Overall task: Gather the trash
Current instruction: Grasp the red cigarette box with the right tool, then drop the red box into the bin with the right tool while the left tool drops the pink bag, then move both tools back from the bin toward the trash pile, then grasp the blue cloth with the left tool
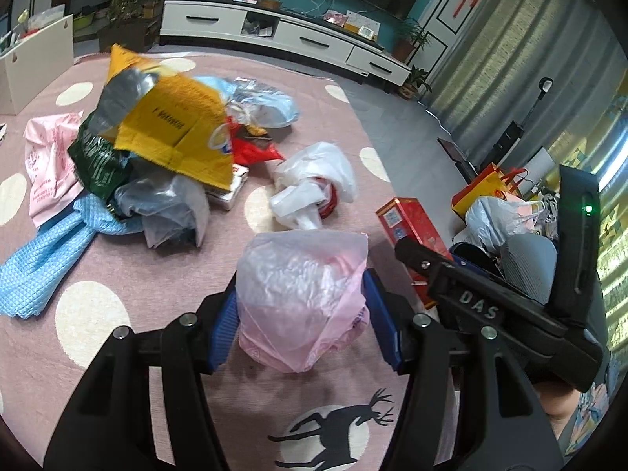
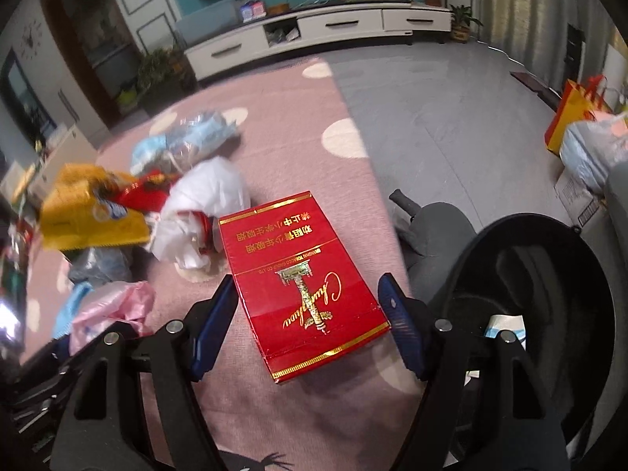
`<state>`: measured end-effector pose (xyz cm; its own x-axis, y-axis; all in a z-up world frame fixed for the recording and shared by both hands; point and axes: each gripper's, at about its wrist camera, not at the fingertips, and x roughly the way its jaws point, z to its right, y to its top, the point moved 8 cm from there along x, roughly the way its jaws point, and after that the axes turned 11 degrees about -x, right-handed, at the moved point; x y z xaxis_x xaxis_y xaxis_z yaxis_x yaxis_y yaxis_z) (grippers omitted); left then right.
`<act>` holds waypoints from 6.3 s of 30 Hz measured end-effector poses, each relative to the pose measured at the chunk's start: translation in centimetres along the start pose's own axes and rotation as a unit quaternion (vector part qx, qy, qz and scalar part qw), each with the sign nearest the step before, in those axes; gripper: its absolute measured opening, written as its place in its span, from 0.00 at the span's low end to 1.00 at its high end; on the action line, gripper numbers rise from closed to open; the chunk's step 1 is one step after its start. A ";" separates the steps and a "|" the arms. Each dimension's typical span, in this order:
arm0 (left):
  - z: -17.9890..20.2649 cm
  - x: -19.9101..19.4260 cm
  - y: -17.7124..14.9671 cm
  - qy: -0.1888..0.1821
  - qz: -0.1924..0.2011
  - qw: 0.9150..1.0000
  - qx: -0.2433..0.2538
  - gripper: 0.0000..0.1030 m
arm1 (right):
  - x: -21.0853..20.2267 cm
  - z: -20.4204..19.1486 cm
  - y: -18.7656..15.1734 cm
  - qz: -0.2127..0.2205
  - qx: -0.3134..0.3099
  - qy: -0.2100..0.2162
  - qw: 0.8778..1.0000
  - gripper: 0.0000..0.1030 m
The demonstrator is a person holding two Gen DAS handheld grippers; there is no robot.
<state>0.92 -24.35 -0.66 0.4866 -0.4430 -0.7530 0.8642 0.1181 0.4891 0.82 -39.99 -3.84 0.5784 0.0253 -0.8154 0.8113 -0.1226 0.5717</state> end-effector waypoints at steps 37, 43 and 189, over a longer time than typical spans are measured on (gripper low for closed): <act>14.4 1.8 -6.2 -0.060 -0.027 0.988 0.140 0.59 | -9.1 12.3 -2.9 0.073 0.144 -0.071 0.984 0.53; 16.2 3.2 -7.5 -0.080 -0.050 0.984 0.154 0.59 | -9.8 13.6 -3.6 0.080 0.166 -0.079 0.980 0.53; -11.5 -7.9 -2.0 -0.066 -0.047 0.996 -0.026 0.05 | 6.7 -7.8 4.0 0.005 -0.005 0.002 1.000 0.63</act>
<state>-3.17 -10.82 -0.74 0.3857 -0.5674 -0.7276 0.9119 0.1147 0.3939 8.61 -32.61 -6.33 0.5874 0.0280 -0.8088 0.8058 -0.1136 0.5812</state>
